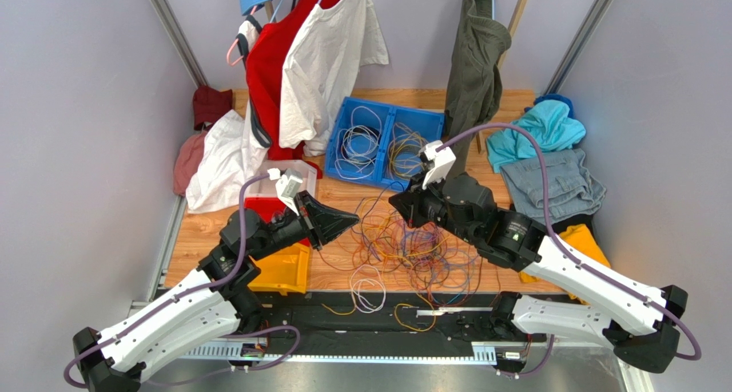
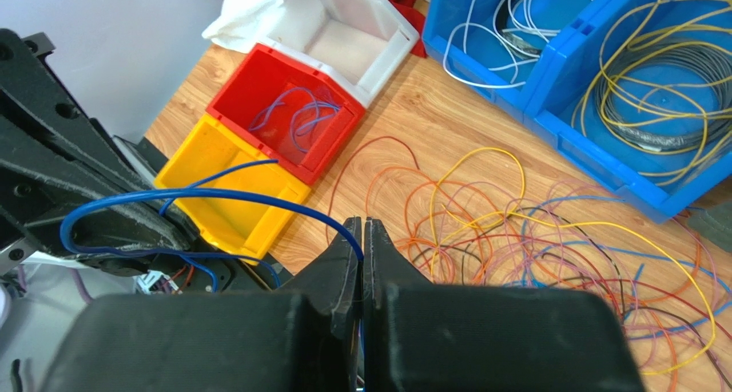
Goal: Untangle the cables
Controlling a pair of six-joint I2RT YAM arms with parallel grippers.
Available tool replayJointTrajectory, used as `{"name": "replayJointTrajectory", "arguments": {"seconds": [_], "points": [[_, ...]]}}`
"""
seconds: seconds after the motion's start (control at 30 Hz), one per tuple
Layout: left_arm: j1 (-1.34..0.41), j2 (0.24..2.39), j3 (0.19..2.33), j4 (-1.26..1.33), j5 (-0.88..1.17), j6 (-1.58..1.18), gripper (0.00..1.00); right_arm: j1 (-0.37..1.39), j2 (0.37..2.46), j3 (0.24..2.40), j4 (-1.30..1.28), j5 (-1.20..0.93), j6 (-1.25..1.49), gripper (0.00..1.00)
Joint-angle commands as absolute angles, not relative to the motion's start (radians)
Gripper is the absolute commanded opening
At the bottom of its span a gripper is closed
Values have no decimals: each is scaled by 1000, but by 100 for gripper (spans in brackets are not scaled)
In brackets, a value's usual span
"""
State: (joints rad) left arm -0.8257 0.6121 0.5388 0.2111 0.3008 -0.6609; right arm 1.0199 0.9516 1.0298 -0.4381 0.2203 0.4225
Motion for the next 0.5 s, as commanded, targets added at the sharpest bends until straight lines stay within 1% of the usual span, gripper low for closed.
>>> {"name": "replayJointTrajectory", "arguments": {"seconds": [0.0,0.07,0.33,0.43,0.47], "points": [[-830,588,515,267,305,-672,8,1020,986,1054,-442,239,428,0],[-830,578,515,270,308,-672,11,1020,1002,1054,-437,233,429,0],[-830,566,505,293,330,-681,15,1020,1065,1074,-420,192,436,0],[-830,569,500,299,336,-686,17,1020,1084,1086,-411,166,446,0],[-830,571,497,299,336,-687,19,1022,1092,1091,-411,160,446,0]]}}
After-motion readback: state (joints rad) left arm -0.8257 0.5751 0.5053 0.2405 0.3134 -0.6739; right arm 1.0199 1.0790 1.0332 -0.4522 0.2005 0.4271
